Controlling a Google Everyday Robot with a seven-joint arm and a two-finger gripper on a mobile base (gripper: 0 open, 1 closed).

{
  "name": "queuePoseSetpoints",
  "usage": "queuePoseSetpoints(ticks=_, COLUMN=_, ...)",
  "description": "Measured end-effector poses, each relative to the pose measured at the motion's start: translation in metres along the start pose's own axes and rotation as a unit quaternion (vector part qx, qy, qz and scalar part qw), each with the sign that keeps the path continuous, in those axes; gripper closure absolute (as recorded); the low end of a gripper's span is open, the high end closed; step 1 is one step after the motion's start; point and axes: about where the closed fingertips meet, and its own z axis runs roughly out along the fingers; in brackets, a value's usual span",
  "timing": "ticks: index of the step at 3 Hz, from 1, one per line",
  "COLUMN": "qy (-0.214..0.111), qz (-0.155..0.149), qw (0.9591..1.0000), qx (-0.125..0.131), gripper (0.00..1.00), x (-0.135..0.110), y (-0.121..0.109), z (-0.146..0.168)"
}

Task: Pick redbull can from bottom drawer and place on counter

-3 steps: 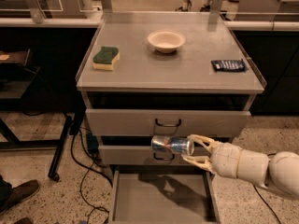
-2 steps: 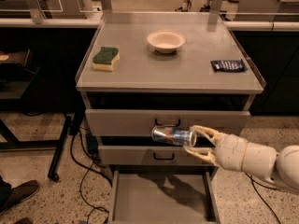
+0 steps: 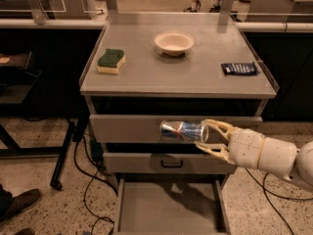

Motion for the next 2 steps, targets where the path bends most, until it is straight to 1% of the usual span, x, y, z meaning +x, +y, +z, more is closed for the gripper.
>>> queuePoseSetpoints(ticks=1, qy=0.001, qz=-0.008, qw=0.9999, qx=0.012, gripper=1.0, x=-0.008, y=-0.015, z=-0.002)
queuePoseSetpoints(ticks=2, qy=-0.003, qz=-0.03, qw=0.9985, qx=0.045, gripper=1.0, x=-0.035, y=-0.061, z=-0.011)
